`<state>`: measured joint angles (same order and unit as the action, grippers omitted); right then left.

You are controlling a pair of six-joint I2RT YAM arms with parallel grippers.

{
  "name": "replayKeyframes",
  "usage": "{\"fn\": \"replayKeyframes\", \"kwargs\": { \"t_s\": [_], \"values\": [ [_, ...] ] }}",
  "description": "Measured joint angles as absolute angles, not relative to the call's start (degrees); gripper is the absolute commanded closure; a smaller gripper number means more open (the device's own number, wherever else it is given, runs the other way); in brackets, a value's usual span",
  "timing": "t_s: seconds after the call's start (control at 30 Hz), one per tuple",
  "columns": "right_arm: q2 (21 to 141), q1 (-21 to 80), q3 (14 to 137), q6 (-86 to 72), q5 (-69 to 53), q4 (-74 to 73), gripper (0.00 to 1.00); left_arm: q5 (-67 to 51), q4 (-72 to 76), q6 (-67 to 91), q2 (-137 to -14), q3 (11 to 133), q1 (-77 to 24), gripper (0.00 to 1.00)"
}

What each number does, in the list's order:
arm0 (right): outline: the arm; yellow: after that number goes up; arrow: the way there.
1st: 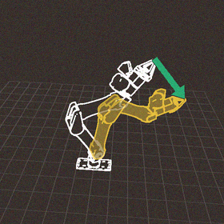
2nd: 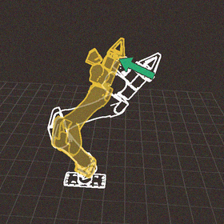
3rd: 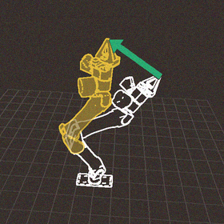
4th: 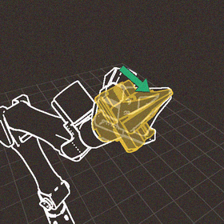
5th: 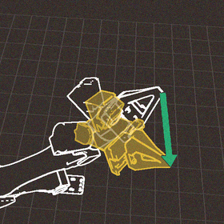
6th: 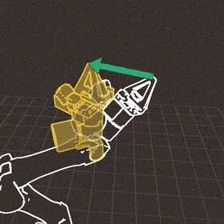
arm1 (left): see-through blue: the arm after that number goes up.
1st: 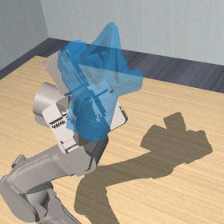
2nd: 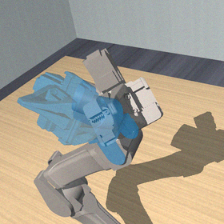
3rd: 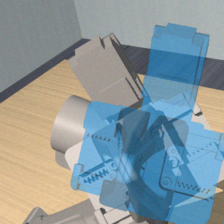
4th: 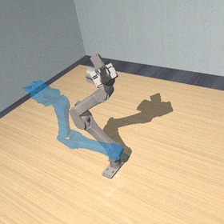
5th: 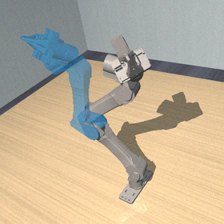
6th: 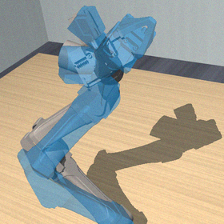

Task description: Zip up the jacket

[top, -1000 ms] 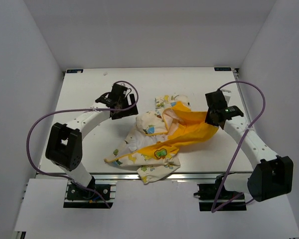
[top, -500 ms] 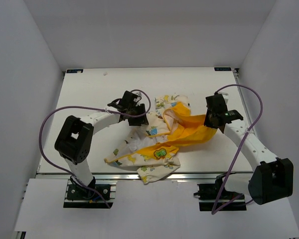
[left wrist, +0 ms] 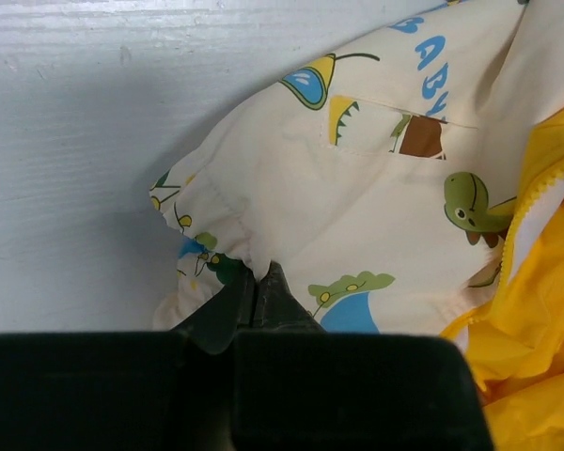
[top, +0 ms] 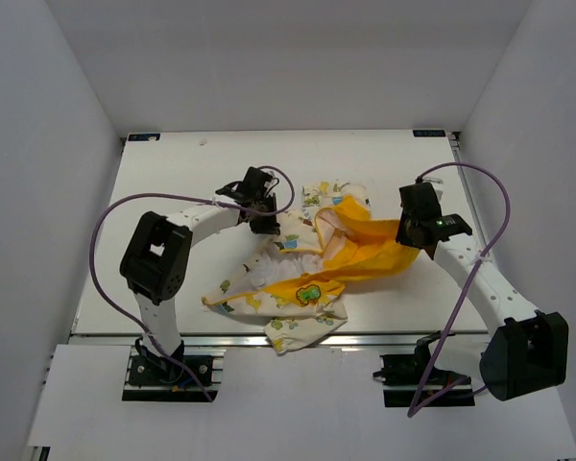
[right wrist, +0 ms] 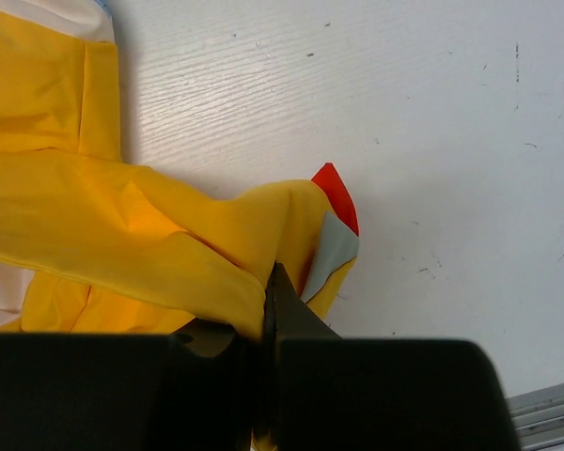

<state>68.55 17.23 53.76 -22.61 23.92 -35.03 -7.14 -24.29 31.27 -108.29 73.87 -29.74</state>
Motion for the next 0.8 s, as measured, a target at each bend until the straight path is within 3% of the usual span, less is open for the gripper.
{"fn": "replayKeyframes", "kwargs": {
  "t_s": [0.13, 0.3, 0.57, 0.8],
  "values": [
    [69.34, 16.82, 55.83, -20.21, 24.10, -35.53, 1.00, -3.92, -26.28, 31.29, -107.53, 75.13, -29.74, 1.00],
    [71.72, 16.73, 67.79, -15.77, 28.16, -35.31, 1.00, 3.97, -30.17, 31.29, -101.03, 77.47, -29.56, 1.00],
    [69.76, 16.62, 89.38, -5.80, 25.74, -30.26, 1.00, 17.82, -34.54, 31.79, -73.36, 77.60, -29.30, 1.00],
    [64.36, 16.62, 108.66, -0.84, 17.58, -30.52, 1.00, 19.29, -34.57, 31.97, -51.46, 78.41, -29.34, 1.00]
  ]
}}
